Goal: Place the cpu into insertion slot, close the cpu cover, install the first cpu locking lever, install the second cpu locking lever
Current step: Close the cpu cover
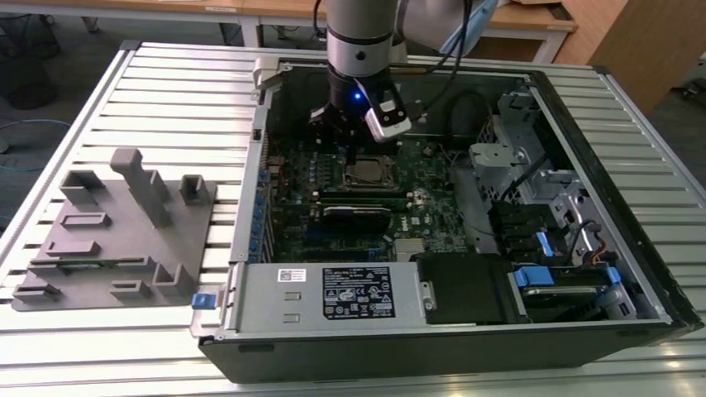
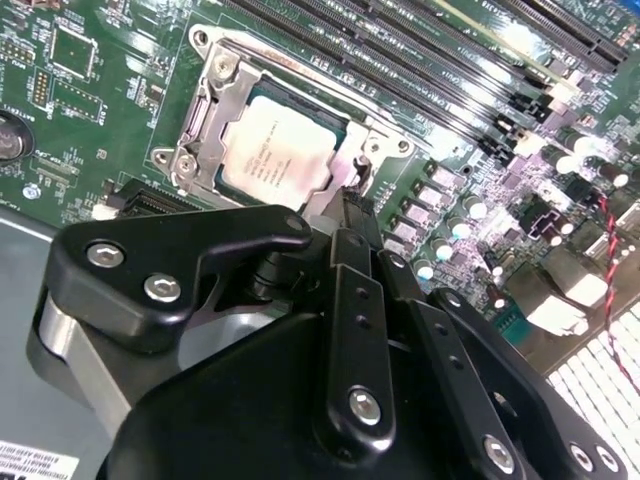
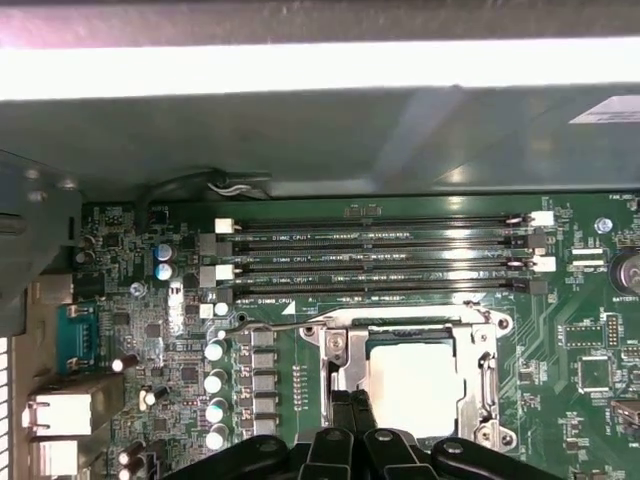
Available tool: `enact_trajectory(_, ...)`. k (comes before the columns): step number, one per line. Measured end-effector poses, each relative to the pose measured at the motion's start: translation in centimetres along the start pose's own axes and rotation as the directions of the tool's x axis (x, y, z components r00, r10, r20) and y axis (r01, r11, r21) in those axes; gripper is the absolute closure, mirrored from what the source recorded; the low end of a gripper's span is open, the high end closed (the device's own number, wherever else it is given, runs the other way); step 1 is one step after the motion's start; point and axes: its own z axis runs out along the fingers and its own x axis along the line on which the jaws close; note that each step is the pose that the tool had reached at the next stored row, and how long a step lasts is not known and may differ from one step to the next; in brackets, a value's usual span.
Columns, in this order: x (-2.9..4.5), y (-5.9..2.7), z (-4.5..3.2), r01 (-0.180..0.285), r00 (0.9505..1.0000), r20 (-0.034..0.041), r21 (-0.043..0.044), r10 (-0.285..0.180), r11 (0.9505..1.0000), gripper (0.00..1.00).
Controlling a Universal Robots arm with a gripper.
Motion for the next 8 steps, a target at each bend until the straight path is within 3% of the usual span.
enact_trajectory(8, -0.02, 0.01, -0.23, 0.0, 1.0, 0.0001, -0.0001, 0.0, 1.0, 0.89)
